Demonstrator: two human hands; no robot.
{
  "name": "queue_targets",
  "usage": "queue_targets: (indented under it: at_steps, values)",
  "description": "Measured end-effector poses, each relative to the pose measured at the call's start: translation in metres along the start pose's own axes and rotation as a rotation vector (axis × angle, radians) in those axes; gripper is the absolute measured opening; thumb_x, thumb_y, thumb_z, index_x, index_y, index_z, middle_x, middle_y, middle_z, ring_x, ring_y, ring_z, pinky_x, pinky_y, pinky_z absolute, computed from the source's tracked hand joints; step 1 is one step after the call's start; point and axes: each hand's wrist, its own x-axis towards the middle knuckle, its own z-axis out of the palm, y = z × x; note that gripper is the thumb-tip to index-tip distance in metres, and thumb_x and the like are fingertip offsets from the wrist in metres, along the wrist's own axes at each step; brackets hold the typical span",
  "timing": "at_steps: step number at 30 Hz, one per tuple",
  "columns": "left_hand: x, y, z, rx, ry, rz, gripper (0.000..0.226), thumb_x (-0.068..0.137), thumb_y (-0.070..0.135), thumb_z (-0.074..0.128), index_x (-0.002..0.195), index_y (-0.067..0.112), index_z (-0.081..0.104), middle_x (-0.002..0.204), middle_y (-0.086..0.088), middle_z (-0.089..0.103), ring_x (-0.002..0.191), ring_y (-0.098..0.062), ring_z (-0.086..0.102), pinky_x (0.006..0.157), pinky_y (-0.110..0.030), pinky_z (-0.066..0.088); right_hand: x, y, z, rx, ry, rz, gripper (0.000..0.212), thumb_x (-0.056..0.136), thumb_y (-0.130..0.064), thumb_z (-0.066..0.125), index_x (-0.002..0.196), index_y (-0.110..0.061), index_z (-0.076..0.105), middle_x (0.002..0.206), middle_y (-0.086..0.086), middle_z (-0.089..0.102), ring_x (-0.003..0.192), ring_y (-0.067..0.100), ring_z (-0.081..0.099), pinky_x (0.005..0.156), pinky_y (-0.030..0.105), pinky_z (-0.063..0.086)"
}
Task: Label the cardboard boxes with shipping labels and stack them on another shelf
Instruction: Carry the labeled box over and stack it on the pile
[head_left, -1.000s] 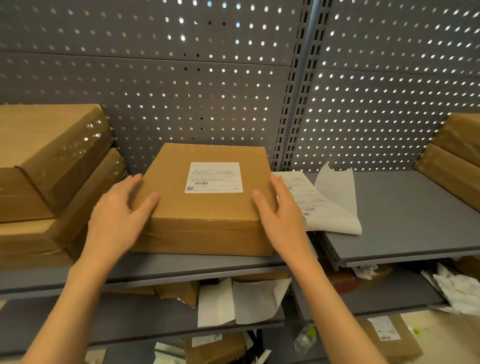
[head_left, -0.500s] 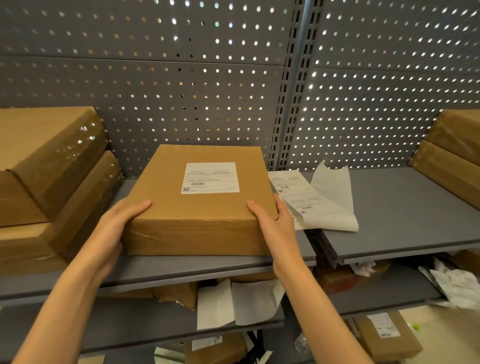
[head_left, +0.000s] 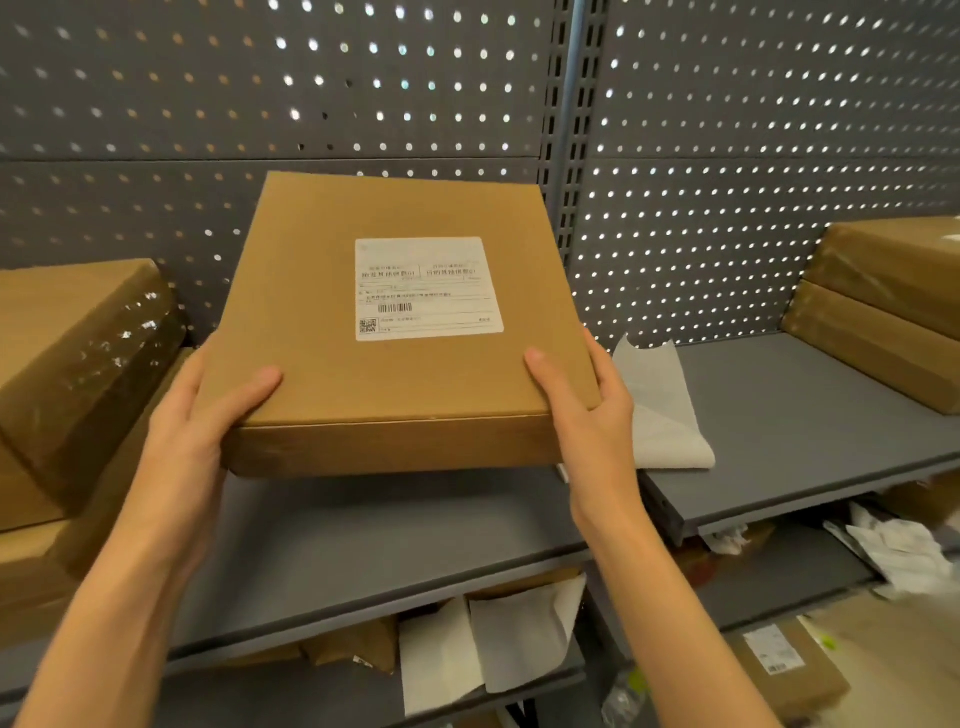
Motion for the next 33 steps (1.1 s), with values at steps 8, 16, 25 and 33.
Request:
queue_targets:
  at_steps: [8, 16, 25, 33]
  values:
    - [0.017, 0.001, 0.040, -0.063, -0.106, 0.104, 0.092, 0.049, 0.060, 0.076, 0.130, 0.024, 0.051, 0.114, 0.019, 0.064, 0.109, -0.002, 0.058, 0.098, -0.031, 0.042, 0.008, -0.015, -0.034, -0.022, 0.117, -0.103, 0.060, 0.082, -0.029, 0.068, 0.138, -0.024, 0.045, 0.122, -0.010, 0.059, 0.105, -0.001, 0.057, 0.082, 0.009, 0.048]
    - [0.012, 0.004, 0.122, -0.134, -0.293, 0.118, 0.090, 0.053, 0.057, 0.076, 0.131, 0.019, 0.052, 0.121, 0.011, 0.064, 0.115, -0.011, 0.058, 0.103, -0.038, 0.039, 0.006, -0.036, -0.113, -0.043, 0.283, -0.178, 0.061, 0.081, -0.031, 0.067, 0.137, -0.025, 0.046, 0.118, -0.015, 0.061, 0.100, -0.005, 0.059, 0.076, 0.007, 0.047]
    - [-0.043, 0.016, 0.247, -0.172, -0.441, 0.092, 0.080, 0.060, 0.057, 0.071, 0.132, 0.028, 0.051, 0.121, 0.012, 0.063, 0.110, -0.009, 0.060, 0.097, -0.040, 0.043, -0.005, -0.062, -0.245, -0.106, 0.453, -0.217, 0.069, 0.074, -0.041, 0.072, 0.137, -0.029, 0.045, 0.120, -0.017, 0.059, 0.103, -0.002, 0.058, 0.088, 0.019, 0.051]
    - [-0.105, 0.028, 0.359, -0.235, -0.521, 0.091, 0.094, 0.048, 0.067, 0.073, 0.130, 0.025, 0.053, 0.120, 0.006, 0.064, 0.107, -0.020, 0.060, 0.081, -0.034, 0.043, -0.016, -0.087, -0.369, -0.195, 0.534, -0.237, 0.073, 0.072, -0.048, 0.069, 0.138, -0.030, 0.042, 0.124, -0.012, 0.056, 0.110, 0.007, 0.056, 0.089, 0.024, 0.052]
